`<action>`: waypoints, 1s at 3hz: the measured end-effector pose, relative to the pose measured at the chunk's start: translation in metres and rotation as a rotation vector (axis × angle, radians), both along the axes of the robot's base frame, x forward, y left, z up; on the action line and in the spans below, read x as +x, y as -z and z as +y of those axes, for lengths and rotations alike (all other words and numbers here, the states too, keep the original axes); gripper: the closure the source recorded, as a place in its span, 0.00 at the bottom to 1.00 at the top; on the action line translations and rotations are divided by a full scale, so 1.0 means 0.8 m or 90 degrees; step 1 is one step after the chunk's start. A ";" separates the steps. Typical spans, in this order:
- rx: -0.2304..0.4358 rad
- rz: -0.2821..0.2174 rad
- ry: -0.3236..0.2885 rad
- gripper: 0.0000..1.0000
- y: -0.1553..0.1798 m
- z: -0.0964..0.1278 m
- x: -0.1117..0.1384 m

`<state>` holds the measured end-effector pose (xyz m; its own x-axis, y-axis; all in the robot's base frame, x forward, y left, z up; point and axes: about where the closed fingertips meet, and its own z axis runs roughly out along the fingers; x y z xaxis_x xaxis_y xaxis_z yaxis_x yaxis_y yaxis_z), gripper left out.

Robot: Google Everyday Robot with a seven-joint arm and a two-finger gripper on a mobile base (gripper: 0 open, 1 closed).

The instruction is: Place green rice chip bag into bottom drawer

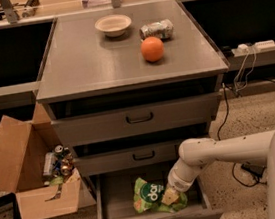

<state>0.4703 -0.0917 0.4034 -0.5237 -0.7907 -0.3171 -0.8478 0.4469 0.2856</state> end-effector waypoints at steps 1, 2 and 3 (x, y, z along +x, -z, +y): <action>0.000 0.000 0.000 1.00 0.000 0.000 0.000; 0.004 -0.004 0.011 1.00 0.010 -0.001 0.000; -0.007 -0.037 0.027 1.00 0.064 -0.008 0.028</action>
Offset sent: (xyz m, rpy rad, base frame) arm 0.0020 -0.0030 -0.0169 0.0153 -0.0225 -0.0443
